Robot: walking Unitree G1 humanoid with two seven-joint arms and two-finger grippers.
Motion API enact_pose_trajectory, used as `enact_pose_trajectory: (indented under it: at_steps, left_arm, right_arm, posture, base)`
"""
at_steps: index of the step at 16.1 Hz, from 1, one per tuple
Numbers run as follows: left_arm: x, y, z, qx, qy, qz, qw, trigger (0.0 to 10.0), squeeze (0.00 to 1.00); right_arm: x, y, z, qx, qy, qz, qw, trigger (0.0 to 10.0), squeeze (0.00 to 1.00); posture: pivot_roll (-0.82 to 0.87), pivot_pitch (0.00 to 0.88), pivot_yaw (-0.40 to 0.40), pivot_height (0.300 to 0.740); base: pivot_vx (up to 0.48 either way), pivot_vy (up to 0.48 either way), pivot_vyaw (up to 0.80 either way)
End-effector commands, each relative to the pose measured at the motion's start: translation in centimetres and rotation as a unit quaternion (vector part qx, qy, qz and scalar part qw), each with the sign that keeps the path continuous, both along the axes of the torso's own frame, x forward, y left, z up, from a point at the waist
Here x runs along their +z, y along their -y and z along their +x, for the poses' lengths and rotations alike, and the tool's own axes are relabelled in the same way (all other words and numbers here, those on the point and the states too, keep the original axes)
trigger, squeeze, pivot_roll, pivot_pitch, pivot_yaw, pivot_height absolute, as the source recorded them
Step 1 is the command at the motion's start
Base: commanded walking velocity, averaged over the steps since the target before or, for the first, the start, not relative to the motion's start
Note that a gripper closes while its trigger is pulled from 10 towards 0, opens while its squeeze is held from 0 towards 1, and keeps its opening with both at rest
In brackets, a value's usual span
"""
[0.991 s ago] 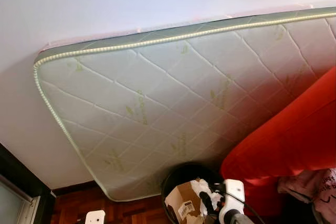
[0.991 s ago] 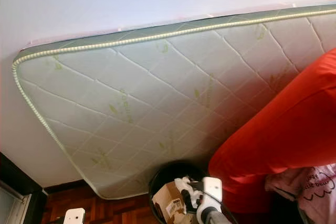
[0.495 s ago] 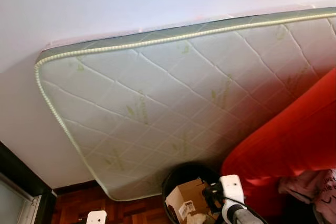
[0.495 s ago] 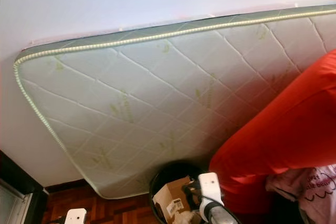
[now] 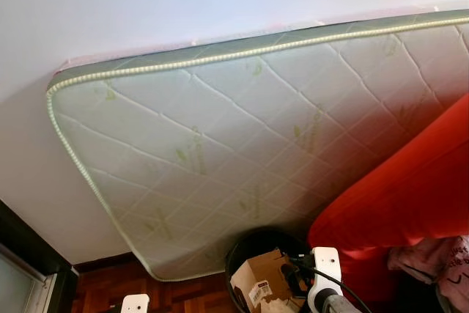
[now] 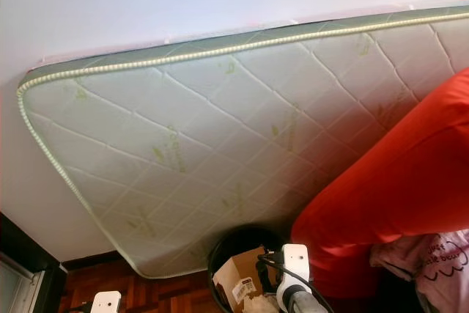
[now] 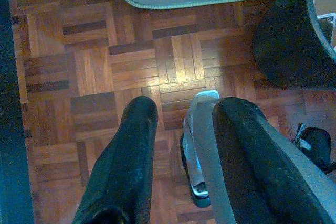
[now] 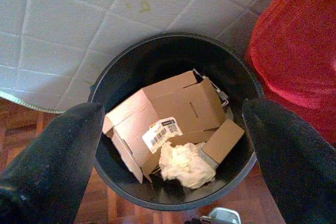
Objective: Clean up the room
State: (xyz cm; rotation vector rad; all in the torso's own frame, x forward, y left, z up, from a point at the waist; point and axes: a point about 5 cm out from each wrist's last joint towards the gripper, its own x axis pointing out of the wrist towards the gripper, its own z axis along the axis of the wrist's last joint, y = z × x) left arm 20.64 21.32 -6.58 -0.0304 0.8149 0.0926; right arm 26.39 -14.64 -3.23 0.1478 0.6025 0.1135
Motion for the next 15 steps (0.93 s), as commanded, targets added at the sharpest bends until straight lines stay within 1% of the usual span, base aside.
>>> enact_pose_trajectory:
  at_steps: [1,6,12,15]
  left_arm:
    - [-0.35,-0.38,-0.70,0.007,-0.015,0.003,1.000,10.0,0.00]
    - [-0.41,-0.30,-0.78,0.006,-0.015,0.002,1.000,10.0,0.00]
    - [-0.40,-0.22,-0.74,0.013,-0.012,-0.001,1.000,10.0,0.00]
    - [-0.35,-0.22,-0.65,0.015,-0.011,-0.001,1.000,10.0,0.00]
  right_arm:
    - [-0.30,-0.09,-0.30,-0.003,-0.011,-0.003,1.000,10.0,0.00]
    - [-0.52,0.02,-0.52,-0.009,-0.020,-0.008,1.000,10.0,0.00]
    - [-0.72,0.20,-0.65,-0.022,-0.034,-0.010,0.999,10.0,0.00]
    - [-0.65,0.22,-0.56,-0.027,-0.032,-0.009,0.999,10.0,0.00]
  posture:
    - [-0.01,0.054,0.047,0.666]
    - [-0.02,0.032,0.042,0.701]
    - [-0.01,0.029,0.034,0.706]
    - [-0.01,0.023,0.032,0.706]
  base:
    - [0.000,0.000,0.00]
    - [0.000,0.000,0.00]
    - [0.000,0.000,0.00]
    - [0.000,0.000,0.00]
